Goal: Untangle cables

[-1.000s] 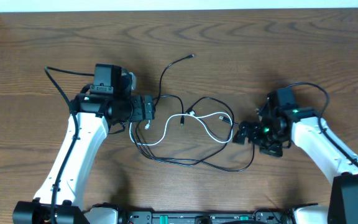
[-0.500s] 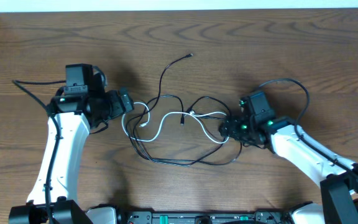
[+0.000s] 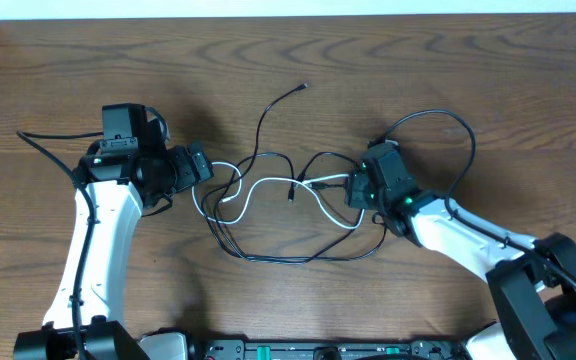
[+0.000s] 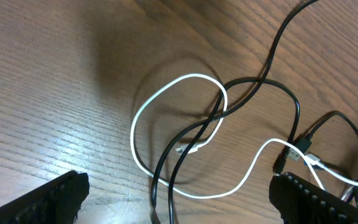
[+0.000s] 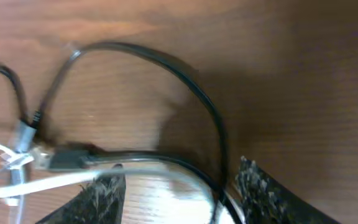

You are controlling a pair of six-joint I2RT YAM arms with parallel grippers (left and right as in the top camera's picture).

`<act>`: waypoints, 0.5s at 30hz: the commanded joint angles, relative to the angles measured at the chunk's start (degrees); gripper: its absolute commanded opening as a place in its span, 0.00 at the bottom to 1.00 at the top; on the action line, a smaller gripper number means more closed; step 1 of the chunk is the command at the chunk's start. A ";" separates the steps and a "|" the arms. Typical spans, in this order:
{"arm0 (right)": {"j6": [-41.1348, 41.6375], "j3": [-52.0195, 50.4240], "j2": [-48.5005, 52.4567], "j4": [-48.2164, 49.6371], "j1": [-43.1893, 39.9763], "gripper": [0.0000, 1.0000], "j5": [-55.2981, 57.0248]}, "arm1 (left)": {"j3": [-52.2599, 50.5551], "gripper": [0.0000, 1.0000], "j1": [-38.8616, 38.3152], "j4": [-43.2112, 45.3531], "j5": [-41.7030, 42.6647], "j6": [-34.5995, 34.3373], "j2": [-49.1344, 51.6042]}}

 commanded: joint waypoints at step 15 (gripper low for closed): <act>-26.73 39.76 2.71 -35.98 -0.35 0.62 -20.04 | -0.17 0.98 0.13 -0.13 -0.42 -0.09 0.55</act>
